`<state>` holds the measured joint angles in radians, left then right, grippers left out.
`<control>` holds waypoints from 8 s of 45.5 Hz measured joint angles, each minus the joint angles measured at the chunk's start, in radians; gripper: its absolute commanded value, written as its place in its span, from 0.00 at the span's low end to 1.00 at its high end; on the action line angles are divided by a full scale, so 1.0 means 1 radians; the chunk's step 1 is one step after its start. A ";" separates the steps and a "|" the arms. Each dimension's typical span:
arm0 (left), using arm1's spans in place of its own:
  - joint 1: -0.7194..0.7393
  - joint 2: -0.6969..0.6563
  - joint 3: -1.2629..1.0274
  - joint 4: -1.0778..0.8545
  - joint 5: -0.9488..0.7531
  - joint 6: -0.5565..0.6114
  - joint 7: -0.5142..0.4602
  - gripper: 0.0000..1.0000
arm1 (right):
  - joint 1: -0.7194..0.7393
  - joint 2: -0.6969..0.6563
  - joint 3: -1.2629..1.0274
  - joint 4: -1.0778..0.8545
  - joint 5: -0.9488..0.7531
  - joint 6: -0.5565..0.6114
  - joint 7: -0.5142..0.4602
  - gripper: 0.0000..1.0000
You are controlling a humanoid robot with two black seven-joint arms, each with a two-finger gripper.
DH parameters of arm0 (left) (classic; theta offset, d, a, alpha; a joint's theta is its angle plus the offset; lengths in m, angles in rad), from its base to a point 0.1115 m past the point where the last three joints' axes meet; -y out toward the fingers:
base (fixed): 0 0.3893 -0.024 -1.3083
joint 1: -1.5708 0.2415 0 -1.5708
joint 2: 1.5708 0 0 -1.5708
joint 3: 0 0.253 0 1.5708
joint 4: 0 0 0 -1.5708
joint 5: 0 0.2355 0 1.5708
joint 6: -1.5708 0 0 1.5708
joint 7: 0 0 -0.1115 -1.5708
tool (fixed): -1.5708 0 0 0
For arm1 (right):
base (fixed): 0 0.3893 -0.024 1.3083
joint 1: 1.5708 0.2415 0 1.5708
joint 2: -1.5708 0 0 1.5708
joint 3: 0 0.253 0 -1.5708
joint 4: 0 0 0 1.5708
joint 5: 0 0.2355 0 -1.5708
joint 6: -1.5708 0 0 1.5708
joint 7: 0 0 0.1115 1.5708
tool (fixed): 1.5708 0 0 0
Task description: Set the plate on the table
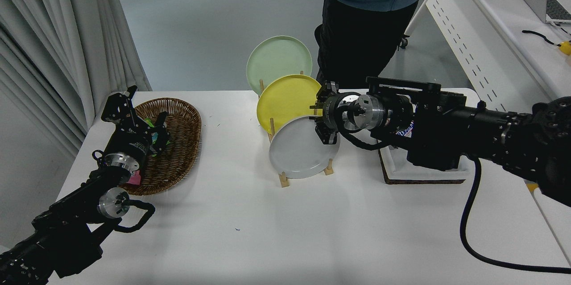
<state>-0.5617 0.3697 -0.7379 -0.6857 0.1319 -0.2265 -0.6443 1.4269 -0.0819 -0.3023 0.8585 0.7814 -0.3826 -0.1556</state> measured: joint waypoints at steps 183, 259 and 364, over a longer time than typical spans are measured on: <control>0.000 0.000 0.000 0.000 0.000 0.000 0.000 1.00 | -0.303 -0.003 0.371 0.061 0.269 -0.403 -0.289 0.00; 0.000 0.000 0.000 0.000 0.000 -0.001 0.000 1.00 | -0.404 0.064 0.491 -0.158 0.380 -0.403 -0.286 0.00; 0.000 0.000 0.000 0.000 0.000 0.000 0.000 1.00 | -0.347 0.082 0.503 -0.164 0.307 -0.403 -0.292 0.99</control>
<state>-0.5617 0.3697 -0.7379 -0.6857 0.1319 -0.2266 -0.6443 1.0798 0.0000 0.2010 0.6946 1.0882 -0.7854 -0.4471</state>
